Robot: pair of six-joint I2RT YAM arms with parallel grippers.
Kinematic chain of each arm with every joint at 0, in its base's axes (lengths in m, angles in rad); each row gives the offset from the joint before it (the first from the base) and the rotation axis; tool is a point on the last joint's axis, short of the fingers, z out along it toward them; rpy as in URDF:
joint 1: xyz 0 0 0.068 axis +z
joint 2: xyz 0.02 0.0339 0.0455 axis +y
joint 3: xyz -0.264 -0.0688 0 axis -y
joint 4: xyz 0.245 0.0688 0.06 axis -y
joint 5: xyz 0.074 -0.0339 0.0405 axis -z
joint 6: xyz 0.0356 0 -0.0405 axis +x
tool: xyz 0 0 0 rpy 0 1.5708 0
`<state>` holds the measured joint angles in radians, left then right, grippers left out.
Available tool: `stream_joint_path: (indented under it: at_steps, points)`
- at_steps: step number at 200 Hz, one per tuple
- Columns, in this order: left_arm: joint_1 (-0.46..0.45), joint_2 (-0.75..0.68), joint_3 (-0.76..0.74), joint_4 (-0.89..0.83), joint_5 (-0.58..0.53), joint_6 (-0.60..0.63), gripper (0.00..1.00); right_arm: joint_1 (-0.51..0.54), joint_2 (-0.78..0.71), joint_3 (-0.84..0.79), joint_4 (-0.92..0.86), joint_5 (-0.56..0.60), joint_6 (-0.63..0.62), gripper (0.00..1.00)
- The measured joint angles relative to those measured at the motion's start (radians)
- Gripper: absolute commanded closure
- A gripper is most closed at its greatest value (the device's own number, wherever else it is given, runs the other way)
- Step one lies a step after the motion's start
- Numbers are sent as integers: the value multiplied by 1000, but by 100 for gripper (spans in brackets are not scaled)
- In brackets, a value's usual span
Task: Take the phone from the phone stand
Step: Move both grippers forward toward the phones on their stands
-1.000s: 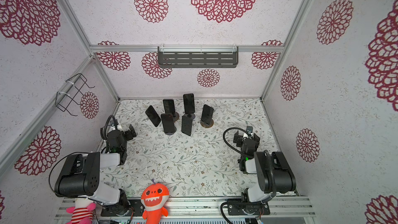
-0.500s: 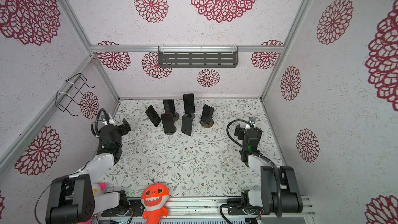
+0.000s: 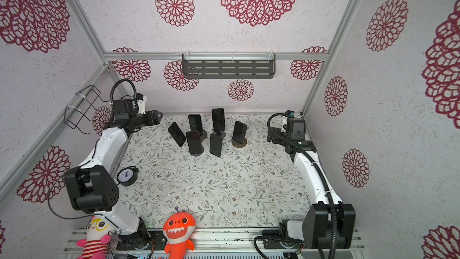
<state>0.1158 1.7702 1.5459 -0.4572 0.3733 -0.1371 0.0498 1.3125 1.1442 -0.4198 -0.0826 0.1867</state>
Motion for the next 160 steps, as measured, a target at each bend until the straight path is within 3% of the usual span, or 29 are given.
stream_joint_path:
  at_steps: [52, 143, 160]
  points:
    - [-10, 151, 85, -126, 120, 45, 36, 35, 3, -1, -184, -56, 3, 10]
    - [-76, 228, 94, -137, 67, 86, 68, 51, -24, -48, -217, -24, 17, 10]
    - [-79, 235, 91, -142, 60, 92, 78, 52, -33, -58, -218, -17, 16, 10]
